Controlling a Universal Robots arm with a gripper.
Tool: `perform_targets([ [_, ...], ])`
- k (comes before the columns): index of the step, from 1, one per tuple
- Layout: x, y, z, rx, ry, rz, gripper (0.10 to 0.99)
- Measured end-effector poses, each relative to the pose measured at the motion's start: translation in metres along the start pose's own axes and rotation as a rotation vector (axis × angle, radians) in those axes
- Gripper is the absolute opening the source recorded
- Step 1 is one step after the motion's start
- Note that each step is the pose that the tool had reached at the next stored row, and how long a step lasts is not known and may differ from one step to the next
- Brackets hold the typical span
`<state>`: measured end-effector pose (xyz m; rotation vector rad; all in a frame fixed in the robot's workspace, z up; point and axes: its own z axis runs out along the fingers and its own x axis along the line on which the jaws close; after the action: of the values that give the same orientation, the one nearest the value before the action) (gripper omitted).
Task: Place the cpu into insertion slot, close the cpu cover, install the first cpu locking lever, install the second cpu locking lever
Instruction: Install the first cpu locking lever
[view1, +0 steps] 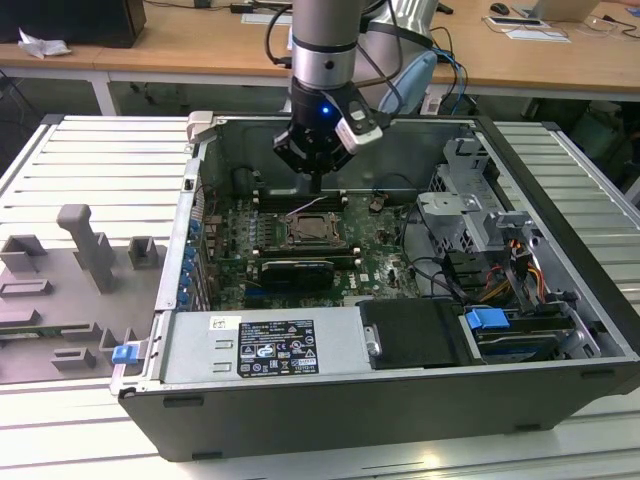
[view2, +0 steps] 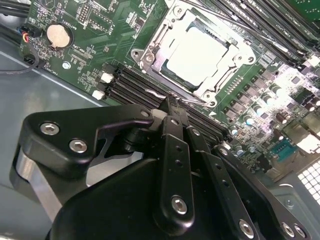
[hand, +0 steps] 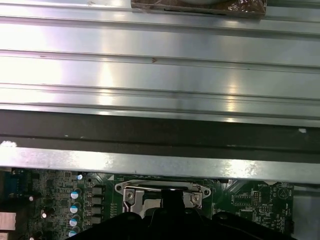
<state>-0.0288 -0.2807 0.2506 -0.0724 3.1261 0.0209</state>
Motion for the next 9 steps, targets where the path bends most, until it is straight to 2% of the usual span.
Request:
perform_targets([
  [9,-0.0059,-0.0003,0.0007,0.0,0.0001,0.0,0.106],
])
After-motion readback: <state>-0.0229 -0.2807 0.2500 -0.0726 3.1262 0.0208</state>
